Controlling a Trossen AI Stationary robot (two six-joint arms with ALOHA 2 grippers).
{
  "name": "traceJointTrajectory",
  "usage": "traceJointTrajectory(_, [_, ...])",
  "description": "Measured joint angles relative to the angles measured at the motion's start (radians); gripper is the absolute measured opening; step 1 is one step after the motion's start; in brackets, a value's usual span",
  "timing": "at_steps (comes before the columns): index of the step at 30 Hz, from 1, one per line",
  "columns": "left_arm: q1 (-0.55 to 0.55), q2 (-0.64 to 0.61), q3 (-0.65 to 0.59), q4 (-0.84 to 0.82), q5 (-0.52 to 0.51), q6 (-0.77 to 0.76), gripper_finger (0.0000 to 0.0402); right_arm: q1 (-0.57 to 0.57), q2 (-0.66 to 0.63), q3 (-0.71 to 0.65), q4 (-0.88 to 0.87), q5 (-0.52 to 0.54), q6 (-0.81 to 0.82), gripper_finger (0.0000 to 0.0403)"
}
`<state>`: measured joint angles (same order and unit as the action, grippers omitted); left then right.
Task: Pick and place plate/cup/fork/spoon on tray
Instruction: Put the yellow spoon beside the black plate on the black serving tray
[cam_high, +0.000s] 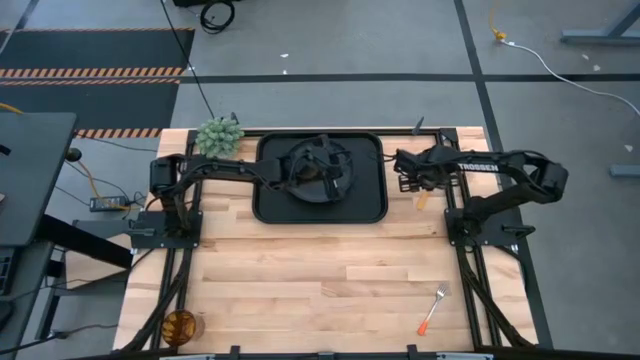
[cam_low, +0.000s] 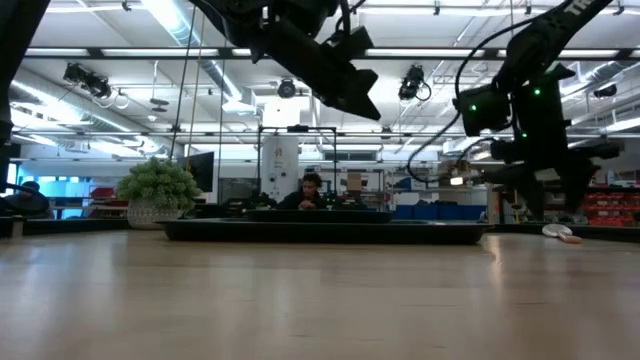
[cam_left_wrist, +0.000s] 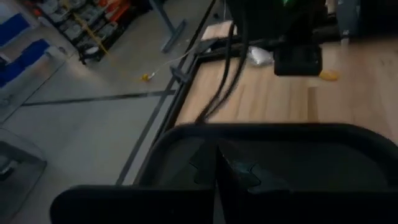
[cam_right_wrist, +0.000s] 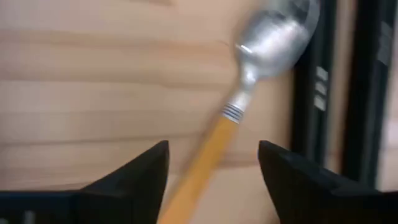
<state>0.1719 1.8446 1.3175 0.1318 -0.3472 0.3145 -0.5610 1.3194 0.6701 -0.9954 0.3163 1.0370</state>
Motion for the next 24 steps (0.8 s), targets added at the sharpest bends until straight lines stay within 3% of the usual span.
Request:
traceJointTrajectory(7, [0.03, -0.008, 0.0, -0.009, 0.128, 0.037, 0.0013, 0.001, 0.009, 0.0, -0.026, -0.016, 0.094, 0.029])
traceJointTrajectory(14, [0.133, -0.019, 0.0, -0.008, 0.223, 0.005, 0.0013, 0.002, 0.009, -0.102, 0.144, -0.092, 0.148, 0.0278])
traceJointTrajectory(24, [0.29, -0.048, 0.0, 0.091, 0.595, -0.099, 0.0013, 0.022, -0.051, -0.174, 0.213, -0.089, 0.212, 0.0249])
